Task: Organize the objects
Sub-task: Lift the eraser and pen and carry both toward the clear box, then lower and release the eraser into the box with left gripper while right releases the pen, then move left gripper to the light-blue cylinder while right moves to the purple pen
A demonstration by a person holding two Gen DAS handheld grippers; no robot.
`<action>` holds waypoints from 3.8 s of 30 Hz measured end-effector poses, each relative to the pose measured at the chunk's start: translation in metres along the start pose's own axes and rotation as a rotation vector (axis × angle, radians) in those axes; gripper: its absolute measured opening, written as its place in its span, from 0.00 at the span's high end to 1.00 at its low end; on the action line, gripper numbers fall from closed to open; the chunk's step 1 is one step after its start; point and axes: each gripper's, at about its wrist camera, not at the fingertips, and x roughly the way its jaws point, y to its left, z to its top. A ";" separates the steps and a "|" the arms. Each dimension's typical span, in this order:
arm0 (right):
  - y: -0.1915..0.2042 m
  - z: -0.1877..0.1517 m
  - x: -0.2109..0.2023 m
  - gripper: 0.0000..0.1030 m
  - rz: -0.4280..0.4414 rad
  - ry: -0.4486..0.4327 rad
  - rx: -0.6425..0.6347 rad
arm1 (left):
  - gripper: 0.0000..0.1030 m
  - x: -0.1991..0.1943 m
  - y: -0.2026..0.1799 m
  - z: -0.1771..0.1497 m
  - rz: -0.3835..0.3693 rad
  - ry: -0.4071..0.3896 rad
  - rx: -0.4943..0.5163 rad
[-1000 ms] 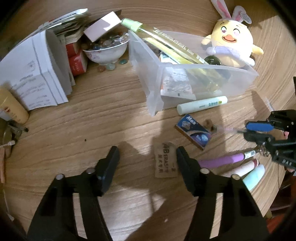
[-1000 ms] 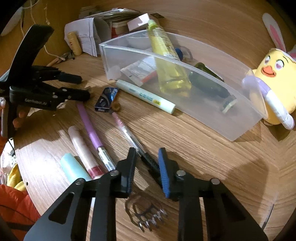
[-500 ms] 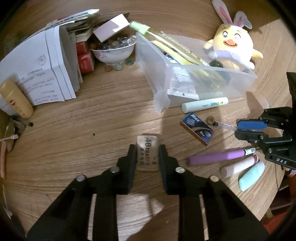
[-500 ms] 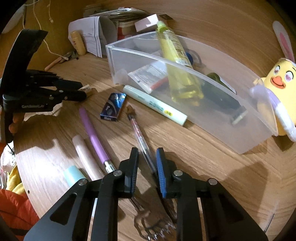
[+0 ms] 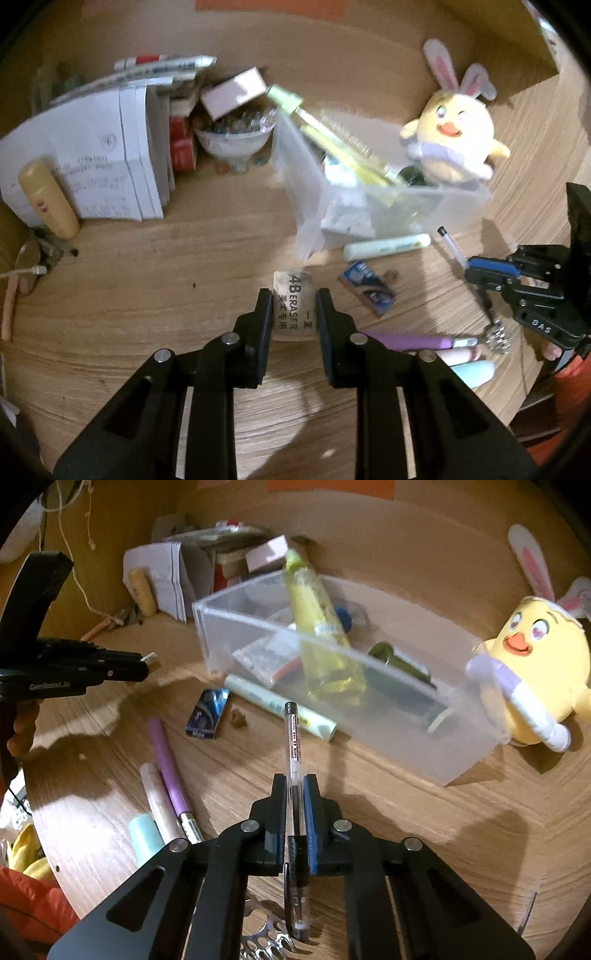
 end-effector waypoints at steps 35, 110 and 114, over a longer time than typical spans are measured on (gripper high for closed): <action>-0.053 0.057 -0.098 0.92 -0.069 -0.393 0.154 | 0.78 -0.024 -0.051 0.077 -0.065 -0.229 0.025; -0.053 0.057 -0.027 0.54 -0.098 -0.159 0.119 | 0.16 0.007 -0.029 0.039 0.013 -0.075 0.026; -0.035 0.041 -0.030 0.54 -0.056 -0.149 0.086 | 0.15 0.009 -0.027 0.021 0.024 -0.047 0.016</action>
